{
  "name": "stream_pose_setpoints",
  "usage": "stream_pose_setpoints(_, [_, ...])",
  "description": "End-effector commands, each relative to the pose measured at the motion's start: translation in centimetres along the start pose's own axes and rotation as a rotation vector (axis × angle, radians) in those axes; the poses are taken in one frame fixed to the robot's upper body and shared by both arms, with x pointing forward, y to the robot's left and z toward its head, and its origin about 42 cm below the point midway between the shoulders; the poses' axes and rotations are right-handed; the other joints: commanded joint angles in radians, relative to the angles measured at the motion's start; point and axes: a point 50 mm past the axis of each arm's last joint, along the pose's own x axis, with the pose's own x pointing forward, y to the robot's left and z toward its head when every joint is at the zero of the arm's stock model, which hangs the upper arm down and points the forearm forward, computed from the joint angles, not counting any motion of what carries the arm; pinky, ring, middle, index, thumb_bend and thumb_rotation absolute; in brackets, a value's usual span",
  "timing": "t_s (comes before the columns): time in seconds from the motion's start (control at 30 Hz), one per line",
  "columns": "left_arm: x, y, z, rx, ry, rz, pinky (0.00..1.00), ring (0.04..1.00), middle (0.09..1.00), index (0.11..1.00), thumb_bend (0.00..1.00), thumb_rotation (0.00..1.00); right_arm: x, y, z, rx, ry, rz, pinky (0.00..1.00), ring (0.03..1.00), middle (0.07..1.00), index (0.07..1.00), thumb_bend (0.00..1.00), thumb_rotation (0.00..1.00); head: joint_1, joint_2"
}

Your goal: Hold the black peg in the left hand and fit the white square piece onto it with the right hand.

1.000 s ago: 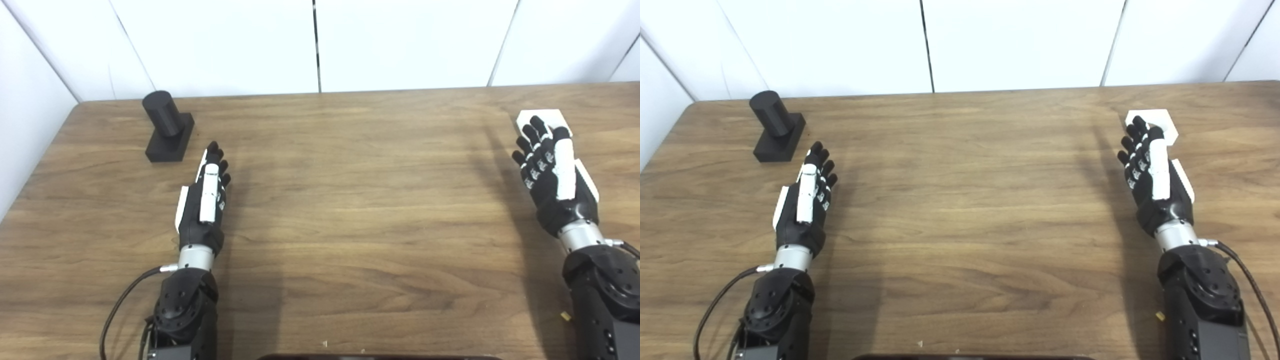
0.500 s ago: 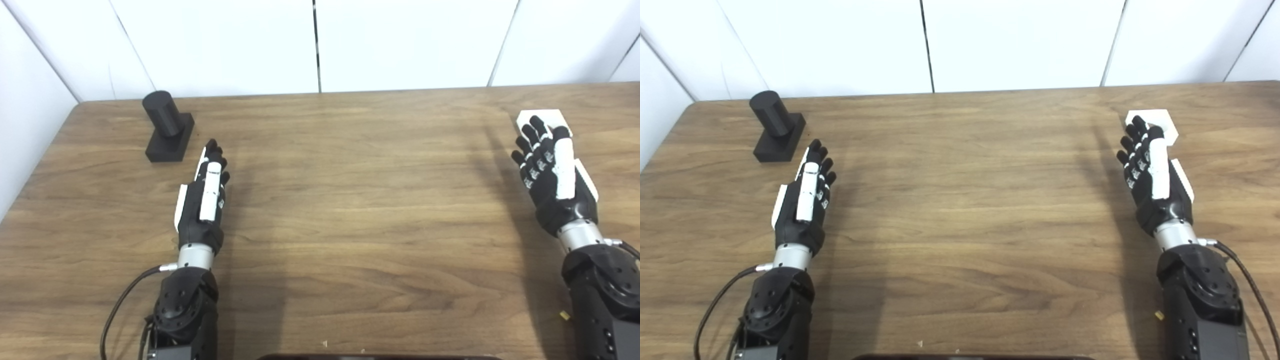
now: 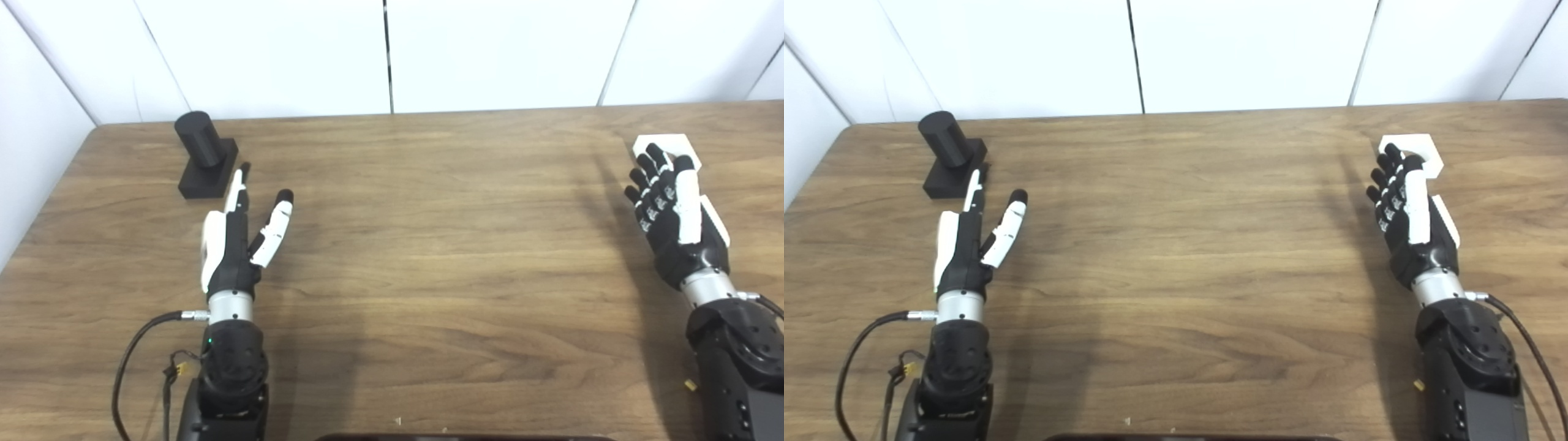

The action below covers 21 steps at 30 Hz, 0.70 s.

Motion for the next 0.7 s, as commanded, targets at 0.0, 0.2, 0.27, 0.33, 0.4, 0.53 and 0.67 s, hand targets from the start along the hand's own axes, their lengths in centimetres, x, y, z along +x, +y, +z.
stream_pose_setpoints(0.0, [1.8,1.2,2.0,0.090,-0.044,0.128,0.99,1.000,1.000,1.000,0.59,0.72,1.1,0.2,2.4,-0.018,-0.093,0.020,1.00,1.000,1.000,1.000,0.54,1.00,-0.001,0.001])
stream_pose_setpoints(0.2, [3.5,1.7,1.8,0.258,0.050,0.202,1.00,1.000,1.000,1.000,0.68,0.74,1.1,-0.2,2.3,-0.035,-0.091,0.028,1.00,1.000,1.000,1.000,0.54,1.00,0.010,0.001])
stream_pose_setpoints(0.27, [4.1,2.0,1.8,0.307,0.072,0.209,1.00,1.000,1.000,1.000,0.70,0.76,1.1,-0.2,2.2,-0.034,-0.084,0.022,1.00,1.000,1.000,1.000,0.55,1.00,0.015,0.002])
stream_pose_setpoints(0.33, [4.7,2.3,1.9,0.347,0.093,0.209,1.00,1.000,1.000,1.000,0.72,0.77,1.1,-0.2,2.2,-0.033,-0.080,0.019,1.00,1.000,1.000,1.000,0.56,1.00,0.018,0.001])
stream_pose_setpoints(0.4, [5.2,2.6,2.0,0.393,0.114,0.206,1.00,1.000,1.000,1.000,0.75,0.79,1.1,-0.2,2.2,-0.035,-0.077,0.017,1.00,1.000,1.000,1.000,0.56,1.00,0.019,0.001])
stream_pose_setpoints(0.53, [6.4,3.1,2.1,0.443,0.161,0.210,1.00,1.000,1.000,1.000,0.79,0.82,1.2,-0.2,2.1,-0.030,-0.074,0.018,1.00,1.000,1.000,1.000,0.56,1.00,0.021,-0.002])
stream_pose_setpoints(0.67, [7.9,3.5,1.6,0.475,0.222,0.212,1.00,1.000,1.000,0.985,0.82,0.85,1.2,-0.3,2.1,-0.041,-0.072,0.021,1.00,1.000,1.000,1.000,0.57,1.00,0.025,-0.002])
